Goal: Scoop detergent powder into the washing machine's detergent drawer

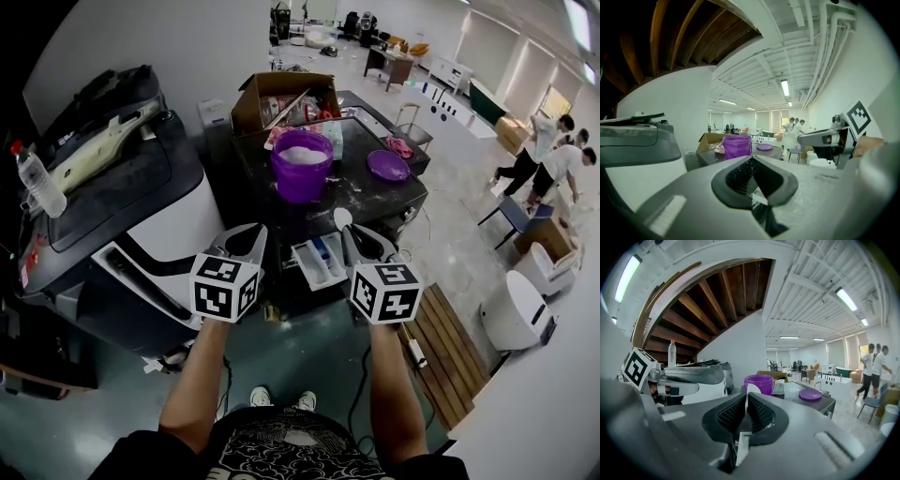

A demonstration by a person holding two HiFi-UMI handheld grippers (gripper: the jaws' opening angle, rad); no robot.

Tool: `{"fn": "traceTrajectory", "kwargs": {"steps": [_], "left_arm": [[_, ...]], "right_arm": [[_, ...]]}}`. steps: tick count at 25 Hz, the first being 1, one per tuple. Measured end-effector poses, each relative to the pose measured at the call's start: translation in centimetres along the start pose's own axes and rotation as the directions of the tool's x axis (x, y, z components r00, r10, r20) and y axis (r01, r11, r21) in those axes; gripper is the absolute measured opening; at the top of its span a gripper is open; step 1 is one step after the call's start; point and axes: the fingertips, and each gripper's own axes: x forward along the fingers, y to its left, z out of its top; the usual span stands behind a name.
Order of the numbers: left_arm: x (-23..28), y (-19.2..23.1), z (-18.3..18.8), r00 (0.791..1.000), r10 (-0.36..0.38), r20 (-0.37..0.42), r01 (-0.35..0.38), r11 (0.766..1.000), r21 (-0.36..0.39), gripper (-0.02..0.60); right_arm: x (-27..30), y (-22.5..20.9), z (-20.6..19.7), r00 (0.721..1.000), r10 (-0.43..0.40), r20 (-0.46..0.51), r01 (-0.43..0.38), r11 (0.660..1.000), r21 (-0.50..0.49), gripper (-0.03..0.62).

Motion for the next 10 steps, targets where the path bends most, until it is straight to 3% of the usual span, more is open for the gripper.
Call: {"fn": "traceTrajectory", "kwargs": {"steps": [10], "left_arm": [[0.29,0.61,-0.34,1.000,-0.007,-0.003,0.007,1.000,-0.007,0.000]], "right_arm": [[0.32,0.14,-0.11,1.000,-0.012,0.000,0.012,1.000,0.003,0.035]]}}
